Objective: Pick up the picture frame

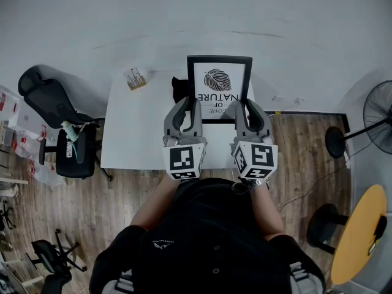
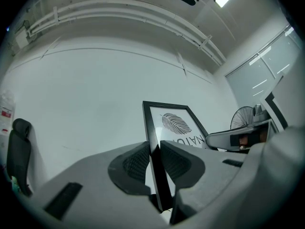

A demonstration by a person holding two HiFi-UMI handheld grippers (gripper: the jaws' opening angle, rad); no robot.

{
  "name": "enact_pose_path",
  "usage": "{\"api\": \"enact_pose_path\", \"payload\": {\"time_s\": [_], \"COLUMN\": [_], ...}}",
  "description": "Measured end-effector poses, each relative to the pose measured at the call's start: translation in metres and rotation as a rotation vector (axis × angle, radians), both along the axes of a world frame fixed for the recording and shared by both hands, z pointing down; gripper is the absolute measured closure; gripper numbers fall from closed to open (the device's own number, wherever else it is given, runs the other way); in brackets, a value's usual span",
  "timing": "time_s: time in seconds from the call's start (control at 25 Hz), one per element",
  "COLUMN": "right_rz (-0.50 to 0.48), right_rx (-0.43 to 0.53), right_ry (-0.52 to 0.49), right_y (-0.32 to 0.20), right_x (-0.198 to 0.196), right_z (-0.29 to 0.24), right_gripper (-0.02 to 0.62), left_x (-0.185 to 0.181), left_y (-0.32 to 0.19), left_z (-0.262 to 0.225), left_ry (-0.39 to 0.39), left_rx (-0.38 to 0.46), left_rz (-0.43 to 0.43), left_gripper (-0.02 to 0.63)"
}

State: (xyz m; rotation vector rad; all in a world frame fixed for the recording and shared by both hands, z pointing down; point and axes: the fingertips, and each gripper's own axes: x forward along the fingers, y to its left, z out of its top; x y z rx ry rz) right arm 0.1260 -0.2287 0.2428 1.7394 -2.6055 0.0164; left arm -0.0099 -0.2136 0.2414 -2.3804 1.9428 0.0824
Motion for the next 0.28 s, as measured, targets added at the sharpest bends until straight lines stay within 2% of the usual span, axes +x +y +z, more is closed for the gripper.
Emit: {"api": "enact_pose_path", "payload": {"time_s": [0.28], "right_rz": [0.003], "right_rx": [0.0], "right_ry": [0.001], "right_y": [0.003], "right_x": [0.0021], "right_z": [-0.0009], "right_gripper": [0.528], "left_x": [0.0019], "left_y": [0.0017], "left_z": [-0.0003], "left_ry": [-0.001], "left_rx": [-0.001], "left_rz": [0.002], "left_gripper": [0.529]}}
